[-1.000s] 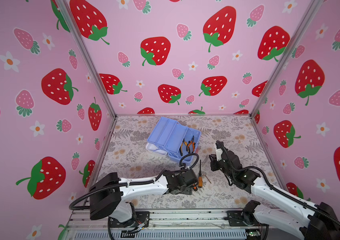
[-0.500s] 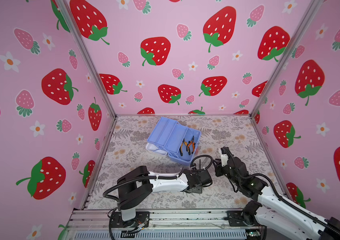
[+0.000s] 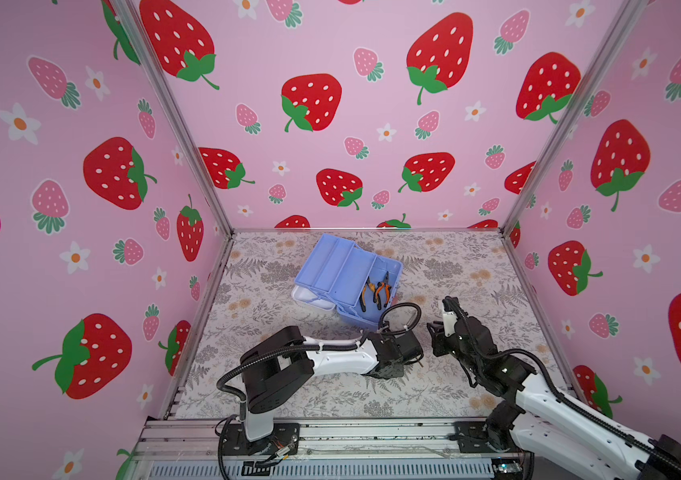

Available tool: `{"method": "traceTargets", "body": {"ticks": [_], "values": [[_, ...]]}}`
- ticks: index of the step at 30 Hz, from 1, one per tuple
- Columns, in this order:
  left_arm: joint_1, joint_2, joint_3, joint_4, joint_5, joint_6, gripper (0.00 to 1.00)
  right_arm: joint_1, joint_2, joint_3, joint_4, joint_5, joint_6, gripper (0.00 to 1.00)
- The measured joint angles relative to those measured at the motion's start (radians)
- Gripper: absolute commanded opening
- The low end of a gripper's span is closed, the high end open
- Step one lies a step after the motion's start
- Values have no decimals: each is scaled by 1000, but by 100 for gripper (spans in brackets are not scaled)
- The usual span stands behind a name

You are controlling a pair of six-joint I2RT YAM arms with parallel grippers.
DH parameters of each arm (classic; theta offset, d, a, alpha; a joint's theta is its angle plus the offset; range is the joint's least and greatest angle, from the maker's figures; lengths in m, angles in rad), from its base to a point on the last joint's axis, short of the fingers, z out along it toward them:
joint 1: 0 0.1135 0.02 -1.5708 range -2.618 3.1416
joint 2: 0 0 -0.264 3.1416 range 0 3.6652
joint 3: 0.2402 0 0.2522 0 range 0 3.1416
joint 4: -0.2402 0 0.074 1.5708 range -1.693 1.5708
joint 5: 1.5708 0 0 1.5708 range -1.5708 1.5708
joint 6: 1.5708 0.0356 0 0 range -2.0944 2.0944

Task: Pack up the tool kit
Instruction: 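Lower left gripper onto orange-handled screwdriver and grasp it while right gripper withdraws, then carry orange-handled screwdriver with left gripper into the box's upper tray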

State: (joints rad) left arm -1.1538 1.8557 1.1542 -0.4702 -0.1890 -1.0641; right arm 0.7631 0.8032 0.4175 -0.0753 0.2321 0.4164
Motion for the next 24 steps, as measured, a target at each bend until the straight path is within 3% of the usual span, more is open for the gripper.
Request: {"method": "traceTargets", "body": {"ticks": [11,18,24], "values": [[0,-90,43,-166,-3,153,0,-43,4,-23,21,47,1,31],[6,-296,177,-310,-68,339,0,-65,11,-27,33,45,2,31],[98,-324,333,-369,-102,539,0,-86,35,-32,44,29,2,30]]}}
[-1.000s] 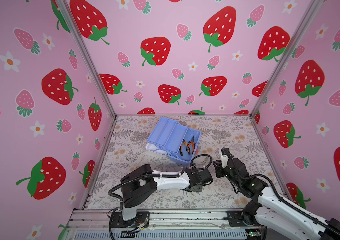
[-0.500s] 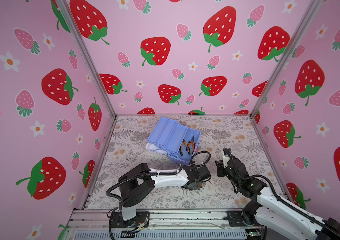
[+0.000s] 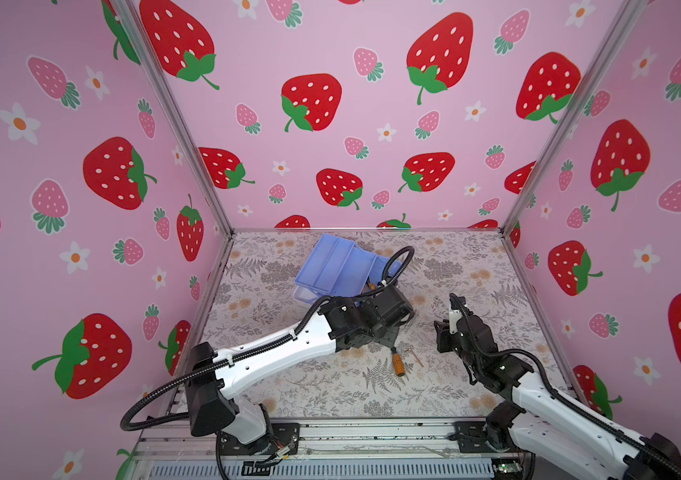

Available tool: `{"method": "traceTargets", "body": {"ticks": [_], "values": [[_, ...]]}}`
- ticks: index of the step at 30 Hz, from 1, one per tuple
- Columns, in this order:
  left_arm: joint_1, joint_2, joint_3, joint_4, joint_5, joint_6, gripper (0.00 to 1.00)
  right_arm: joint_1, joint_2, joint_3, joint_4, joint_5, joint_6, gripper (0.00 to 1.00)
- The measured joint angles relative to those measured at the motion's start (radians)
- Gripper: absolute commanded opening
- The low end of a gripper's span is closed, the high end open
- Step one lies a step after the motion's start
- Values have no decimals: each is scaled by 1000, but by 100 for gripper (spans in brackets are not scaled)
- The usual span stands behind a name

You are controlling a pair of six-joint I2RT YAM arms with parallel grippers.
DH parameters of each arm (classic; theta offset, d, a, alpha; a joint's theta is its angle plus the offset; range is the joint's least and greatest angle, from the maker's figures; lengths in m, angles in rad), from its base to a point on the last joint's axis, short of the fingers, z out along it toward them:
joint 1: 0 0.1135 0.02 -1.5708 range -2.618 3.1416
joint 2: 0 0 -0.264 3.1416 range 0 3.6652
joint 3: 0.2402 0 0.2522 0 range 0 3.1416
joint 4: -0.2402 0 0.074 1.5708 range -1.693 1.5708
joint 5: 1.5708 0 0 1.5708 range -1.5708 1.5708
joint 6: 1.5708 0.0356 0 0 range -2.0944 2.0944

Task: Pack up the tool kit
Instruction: 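Carry orange-handled screwdriver with left gripper into the box's upper tray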

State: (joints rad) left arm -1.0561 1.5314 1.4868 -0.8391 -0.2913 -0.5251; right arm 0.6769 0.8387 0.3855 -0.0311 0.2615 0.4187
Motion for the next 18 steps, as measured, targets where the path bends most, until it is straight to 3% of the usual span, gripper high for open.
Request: {"method": "traceTargets", "body": {"ticks": [12,18], "values": [[314,253,198,-101,-91,245,0,-37,-23,-3,4,-39,0,31],[351,372,354,-125,-92,305,0,-52,-31,-10,7,-53,0,31]]}}
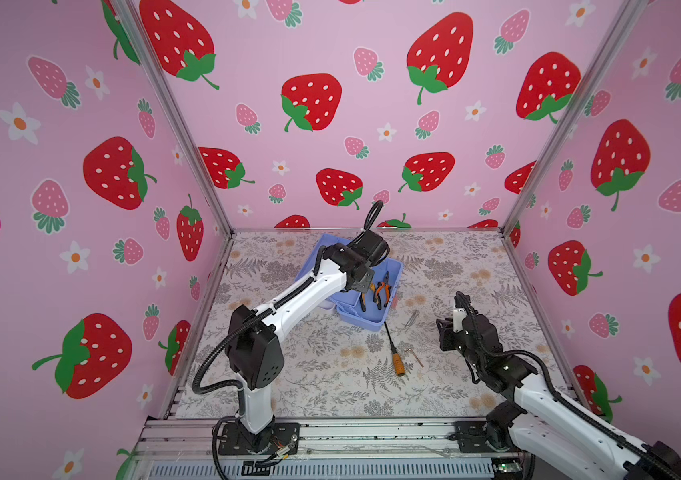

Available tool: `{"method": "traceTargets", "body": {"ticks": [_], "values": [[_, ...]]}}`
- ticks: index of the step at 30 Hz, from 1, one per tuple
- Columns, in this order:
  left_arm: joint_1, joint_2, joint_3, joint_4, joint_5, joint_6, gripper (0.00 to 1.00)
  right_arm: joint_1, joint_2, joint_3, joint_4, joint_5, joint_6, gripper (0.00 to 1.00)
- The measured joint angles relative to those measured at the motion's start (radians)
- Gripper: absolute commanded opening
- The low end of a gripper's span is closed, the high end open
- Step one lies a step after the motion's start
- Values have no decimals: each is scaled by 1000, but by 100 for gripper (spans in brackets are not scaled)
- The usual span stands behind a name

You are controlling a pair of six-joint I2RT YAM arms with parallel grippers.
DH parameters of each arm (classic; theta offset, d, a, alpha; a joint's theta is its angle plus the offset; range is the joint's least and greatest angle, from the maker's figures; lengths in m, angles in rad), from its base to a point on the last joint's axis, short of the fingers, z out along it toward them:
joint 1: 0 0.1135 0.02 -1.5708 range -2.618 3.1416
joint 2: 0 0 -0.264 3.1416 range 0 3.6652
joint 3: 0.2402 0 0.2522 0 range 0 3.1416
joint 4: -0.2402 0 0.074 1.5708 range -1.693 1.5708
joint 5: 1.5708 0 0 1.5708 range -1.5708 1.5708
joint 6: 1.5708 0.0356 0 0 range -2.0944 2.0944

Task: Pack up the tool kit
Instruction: 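Carry orange-handled screwdriver with left gripper into the box's upper tray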

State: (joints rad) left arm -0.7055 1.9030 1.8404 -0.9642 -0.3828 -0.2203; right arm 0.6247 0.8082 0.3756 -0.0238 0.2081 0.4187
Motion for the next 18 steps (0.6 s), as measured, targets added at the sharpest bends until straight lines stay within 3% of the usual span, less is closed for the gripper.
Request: {"method": "traceTargets", "body": {"ticks": [11,12,15,18], "values": [[32,259,131,-85,-2,33,0,-14,0,-2,1,-19,3,31],[41,266,132,-92,-2,33,2,-14,0,-3,1,-20,3,31],[63,278,139,-103,-1,34,26,-17,1,-7,1,-26,4,31],[80,278,148,-109,1,33,37,-19,3,-7,2,-27,3,31]]}}
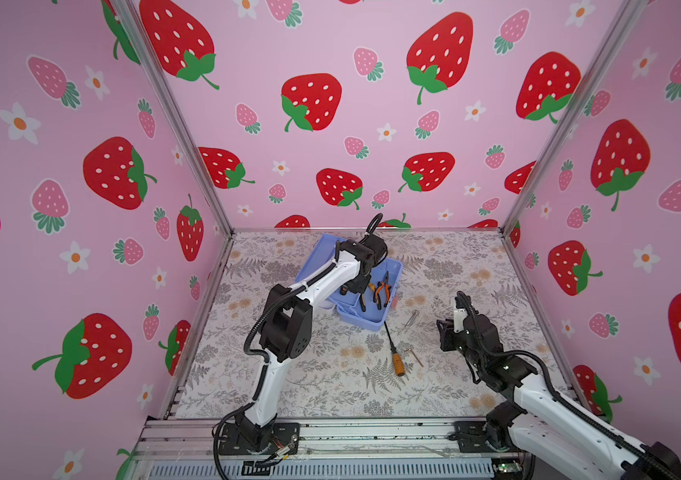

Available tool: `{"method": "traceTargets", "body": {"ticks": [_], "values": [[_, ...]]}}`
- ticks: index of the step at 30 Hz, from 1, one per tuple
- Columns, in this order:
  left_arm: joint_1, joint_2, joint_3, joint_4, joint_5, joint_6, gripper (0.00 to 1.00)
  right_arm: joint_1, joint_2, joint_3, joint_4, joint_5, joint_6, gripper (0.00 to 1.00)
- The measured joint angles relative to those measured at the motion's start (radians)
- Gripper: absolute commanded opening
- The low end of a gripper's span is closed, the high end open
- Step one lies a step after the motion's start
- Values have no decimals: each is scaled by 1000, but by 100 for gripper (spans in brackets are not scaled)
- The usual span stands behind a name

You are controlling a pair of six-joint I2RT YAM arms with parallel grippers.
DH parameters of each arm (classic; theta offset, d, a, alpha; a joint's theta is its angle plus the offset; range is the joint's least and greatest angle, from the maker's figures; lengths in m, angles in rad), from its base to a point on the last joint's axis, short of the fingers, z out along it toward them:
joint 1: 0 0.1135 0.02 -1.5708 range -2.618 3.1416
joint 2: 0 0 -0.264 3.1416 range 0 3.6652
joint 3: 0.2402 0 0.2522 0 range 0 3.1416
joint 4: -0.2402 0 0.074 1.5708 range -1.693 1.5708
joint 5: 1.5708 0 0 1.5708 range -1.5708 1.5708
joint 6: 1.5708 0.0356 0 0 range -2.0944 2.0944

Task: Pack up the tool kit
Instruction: 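Carry orange-handled screwdriver with left gripper into the box's upper tray, then release screwdriver and move left gripper to yellow-handled screwdriver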

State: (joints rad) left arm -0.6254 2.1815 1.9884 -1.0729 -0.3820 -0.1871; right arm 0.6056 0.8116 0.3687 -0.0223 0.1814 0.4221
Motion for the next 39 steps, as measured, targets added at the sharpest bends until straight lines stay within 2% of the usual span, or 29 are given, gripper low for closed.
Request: {"method": "traceTargets", "body": {"ticks": [6,14,17,20,22,24,27,32,39], "values": [[-3,-2,21,-2,55,1,58,-5,2,0,0,-6,0,31],[-27,-103,51,-28,129,-49,65,-7,8,-8,6,-6,1,31],[-103,-183,51,-30,131,-75,66,-11,8,-17,6,0,3,32],[-233,-241,50,-29,134,-106,57,-13,4,-18,7,8,4,33],[-313,-255,39,-26,150,-127,56,-15,-4,-18,6,11,4,34],[-378,-261,0,-23,168,-156,56,-15,-17,-18,6,13,5,34],[-426,-259,-89,-11,187,-201,61,-15,-34,-18,6,13,9,35],[-479,-259,-238,64,240,-288,65,-17,-39,-18,5,27,15,39],[-534,-259,-414,227,325,-414,72,-24,-26,-18,-1,54,22,39]]}}
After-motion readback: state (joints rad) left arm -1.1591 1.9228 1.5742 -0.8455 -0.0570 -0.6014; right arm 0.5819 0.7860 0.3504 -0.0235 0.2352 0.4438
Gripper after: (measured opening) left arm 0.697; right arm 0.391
